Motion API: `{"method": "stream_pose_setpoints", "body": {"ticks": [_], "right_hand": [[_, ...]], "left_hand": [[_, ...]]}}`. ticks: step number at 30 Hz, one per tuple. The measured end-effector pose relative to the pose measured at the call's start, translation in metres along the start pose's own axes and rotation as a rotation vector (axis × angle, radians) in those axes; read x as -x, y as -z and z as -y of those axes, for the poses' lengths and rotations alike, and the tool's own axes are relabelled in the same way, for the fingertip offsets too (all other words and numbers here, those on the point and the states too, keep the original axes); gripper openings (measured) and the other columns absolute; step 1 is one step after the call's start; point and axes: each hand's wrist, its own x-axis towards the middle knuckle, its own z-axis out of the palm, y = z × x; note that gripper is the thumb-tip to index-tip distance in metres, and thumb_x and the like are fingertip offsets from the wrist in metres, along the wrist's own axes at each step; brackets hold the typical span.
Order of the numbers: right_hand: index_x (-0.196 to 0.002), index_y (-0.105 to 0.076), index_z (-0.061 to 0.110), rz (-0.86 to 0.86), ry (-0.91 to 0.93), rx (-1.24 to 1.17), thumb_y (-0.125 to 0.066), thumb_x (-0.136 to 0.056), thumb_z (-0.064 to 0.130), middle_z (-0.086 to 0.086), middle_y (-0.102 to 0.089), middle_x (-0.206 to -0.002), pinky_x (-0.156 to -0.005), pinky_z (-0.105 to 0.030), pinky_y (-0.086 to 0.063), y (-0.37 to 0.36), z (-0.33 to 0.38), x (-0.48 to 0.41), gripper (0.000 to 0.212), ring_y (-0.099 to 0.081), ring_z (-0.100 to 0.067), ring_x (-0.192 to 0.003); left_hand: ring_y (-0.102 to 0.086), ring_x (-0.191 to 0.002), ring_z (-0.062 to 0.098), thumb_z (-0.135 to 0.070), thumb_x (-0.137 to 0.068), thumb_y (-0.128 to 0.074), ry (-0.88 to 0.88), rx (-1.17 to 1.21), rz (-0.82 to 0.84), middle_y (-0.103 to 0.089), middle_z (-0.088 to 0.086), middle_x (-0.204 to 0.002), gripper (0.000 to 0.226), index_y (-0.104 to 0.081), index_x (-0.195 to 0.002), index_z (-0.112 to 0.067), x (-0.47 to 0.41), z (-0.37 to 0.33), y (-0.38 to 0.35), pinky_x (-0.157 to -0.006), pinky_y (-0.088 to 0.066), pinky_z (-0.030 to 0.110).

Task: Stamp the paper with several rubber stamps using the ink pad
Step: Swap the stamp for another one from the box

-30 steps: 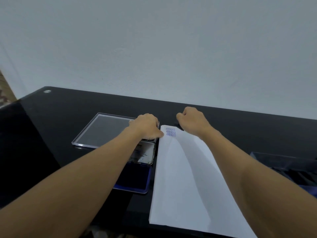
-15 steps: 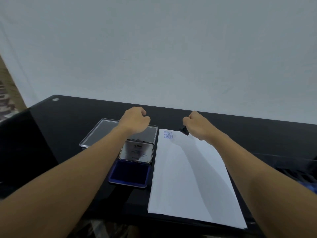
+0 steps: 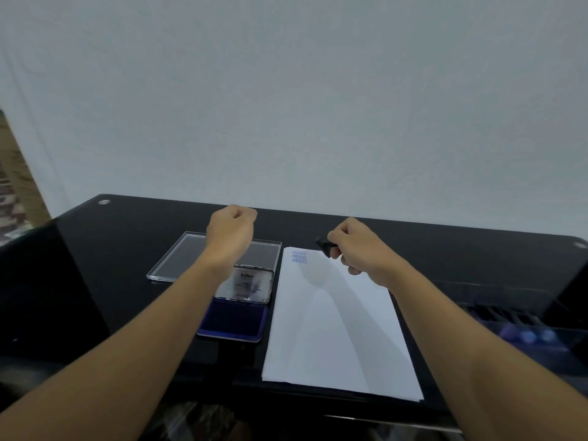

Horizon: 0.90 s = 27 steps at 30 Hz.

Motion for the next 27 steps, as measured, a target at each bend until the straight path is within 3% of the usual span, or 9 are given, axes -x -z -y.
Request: {"method": "stream_pose_setpoints", "body": {"ticks": [3,7,12,16,21,24,27], "right_hand": [[-0.1,-0.05,0.01,-0.024,-0.006,-0.001,-0.049,-0.097,0.024,-0.008,-0.07,-0.083,-0.049,-0.027,-0.032,0.003,0.0,0.016,0.014,-0.035,-0.016,-0.058],[-0.102,-0.055,0.013,-0.034,0.033,0.028,-0.053,-0.097,0.028,-0.005,-0.074,-0.083,-0.053,-0.025,-0.035,0.005,-0.003,0.041,0.016,-0.043,-0.01,-0.056],[-0.1,-0.059,0.018,-0.02,0.08,0.106,-0.052,-0.098,0.03,0.001,-0.075,-0.08,-0.06,-0.022,-0.039,0.013,-0.02,0.072,0.015,-0.054,0.0,-0.062],[-0.096,-0.061,0.021,-0.047,0.089,0.146,-0.051,-0.098,0.03,0.001,-0.075,-0.08,-0.059,-0.022,-0.038,0.038,-0.039,0.093,0.014,-0.051,0.008,-0.048],[-0.089,-0.061,0.021,-0.19,0.084,0.195,-0.052,-0.098,0.031,0.004,-0.065,-0.07,-0.058,-0.026,-0.042,0.087,-0.062,0.111,0.016,-0.052,-0.001,-0.051],[-0.087,-0.061,0.02,-0.276,0.038,0.195,-0.051,-0.098,0.033,0.005,-0.06,-0.071,-0.063,-0.031,-0.043,0.116,-0.076,0.122,0.02,-0.054,-0.015,-0.065],[-0.084,-0.065,0.021,-0.37,-0.038,0.182,-0.05,-0.097,0.031,0.002,-0.065,-0.065,-0.061,-0.031,-0.043,0.141,-0.09,0.134,0.022,-0.057,-0.016,-0.062]], "left_hand": [[-0.06,-0.088,0.013,-0.021,-0.098,-0.054,0.006,0.007,0.029,-0.067,-0.005,-0.098,0.016,-0.068,-0.103,-0.015,0.012,-0.003,0.001,-0.077,-0.049,0.033],[-0.061,-0.094,0.011,-0.02,-0.1,-0.053,0.011,-0.027,0.081,-0.066,-0.01,-0.103,0.015,-0.068,-0.103,-0.02,0.033,-0.002,-0.005,-0.075,-0.049,0.029],[-0.056,-0.075,0.013,-0.024,-0.099,-0.054,0.005,-0.108,0.174,-0.066,-0.004,-0.089,0.016,-0.07,-0.099,-0.019,0.066,0.005,-0.035,-0.062,-0.044,0.028],[-0.062,-0.095,0.014,-0.024,-0.101,-0.052,-0.04,-0.145,0.248,-0.066,-0.006,-0.102,0.017,-0.067,-0.106,-0.019,0.09,0.005,-0.069,-0.072,-0.049,0.027],[-0.055,-0.091,0.0,-0.025,-0.101,-0.05,-0.074,-0.139,0.317,-0.062,-0.015,-0.098,0.015,-0.065,-0.104,-0.025,0.11,-0.007,-0.108,-0.069,-0.044,0.021],[-0.054,-0.088,0.001,-0.026,-0.102,-0.049,-0.114,-0.167,0.356,-0.059,-0.018,-0.094,0.014,-0.063,-0.103,-0.026,0.123,-0.014,-0.13,-0.073,-0.045,0.024],[-0.055,-0.088,0.002,-0.023,-0.101,-0.05,-0.166,-0.188,0.399,-0.059,-0.017,-0.095,0.015,-0.064,-0.104,-0.026,0.137,-0.022,-0.149,-0.074,-0.046,0.022]]}}
